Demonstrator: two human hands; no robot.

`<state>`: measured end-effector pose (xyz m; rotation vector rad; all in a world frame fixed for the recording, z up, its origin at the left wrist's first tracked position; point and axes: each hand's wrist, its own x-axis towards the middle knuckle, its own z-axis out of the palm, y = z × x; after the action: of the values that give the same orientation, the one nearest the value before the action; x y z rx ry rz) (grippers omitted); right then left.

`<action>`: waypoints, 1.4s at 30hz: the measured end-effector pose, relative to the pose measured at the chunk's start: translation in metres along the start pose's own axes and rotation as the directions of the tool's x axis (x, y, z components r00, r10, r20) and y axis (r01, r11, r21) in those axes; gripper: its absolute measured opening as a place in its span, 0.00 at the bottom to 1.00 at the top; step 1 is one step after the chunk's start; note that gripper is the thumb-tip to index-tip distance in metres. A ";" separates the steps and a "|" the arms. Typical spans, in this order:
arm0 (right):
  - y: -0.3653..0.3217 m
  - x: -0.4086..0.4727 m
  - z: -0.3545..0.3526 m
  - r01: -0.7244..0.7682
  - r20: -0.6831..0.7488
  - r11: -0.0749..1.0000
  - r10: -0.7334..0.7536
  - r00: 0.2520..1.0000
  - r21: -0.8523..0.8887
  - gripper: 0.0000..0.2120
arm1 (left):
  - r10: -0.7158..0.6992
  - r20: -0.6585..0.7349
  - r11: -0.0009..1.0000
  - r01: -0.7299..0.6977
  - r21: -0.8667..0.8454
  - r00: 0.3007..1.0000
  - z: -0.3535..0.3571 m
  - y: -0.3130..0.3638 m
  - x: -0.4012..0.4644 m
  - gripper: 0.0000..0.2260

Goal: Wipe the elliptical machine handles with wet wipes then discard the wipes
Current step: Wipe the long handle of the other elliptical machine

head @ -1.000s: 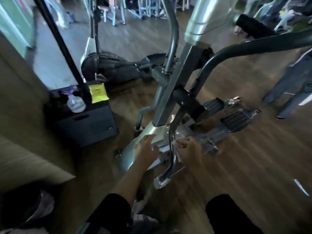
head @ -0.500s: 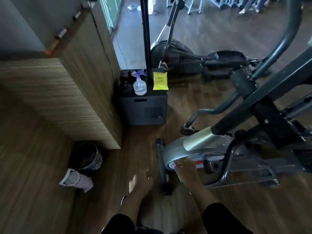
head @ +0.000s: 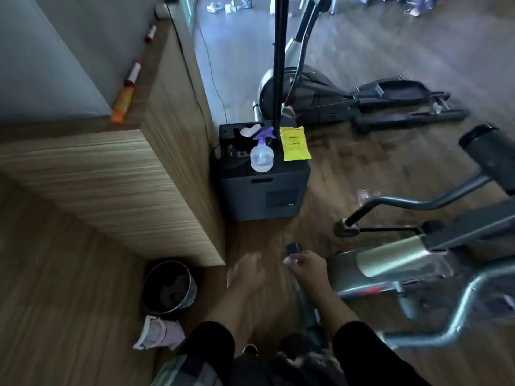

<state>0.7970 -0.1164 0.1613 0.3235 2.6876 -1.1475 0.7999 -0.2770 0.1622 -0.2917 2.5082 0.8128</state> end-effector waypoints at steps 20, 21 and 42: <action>-0.023 0.235 -0.082 -0.213 -0.315 0.944 0.288 0.904 0.252 0.13 | 0.377 0.189 0.884 -0.413 0.220 0.907 -0.098 0.191 0.247 0.20; -0.023 0.246 -0.093 -0.222 -0.338 0.937 0.308 0.890 0.268 0.12 | 0.404 0.192 0.868 -0.441 0.227 0.894 -0.100 0.208 0.259 0.20; -0.062 0.347 -0.363 -0.045 -0.842 0.848 0.530 0.099 0.528 0.11 | 0.907 0.330 0.262 -0.964 0.041 0.260 -0.136 0.619 0.350 0.20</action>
<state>0.4127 0.1480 0.3571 2.4209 2.8427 -1.6494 0.2366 0.1193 0.3864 1.5274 2.2864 0.8181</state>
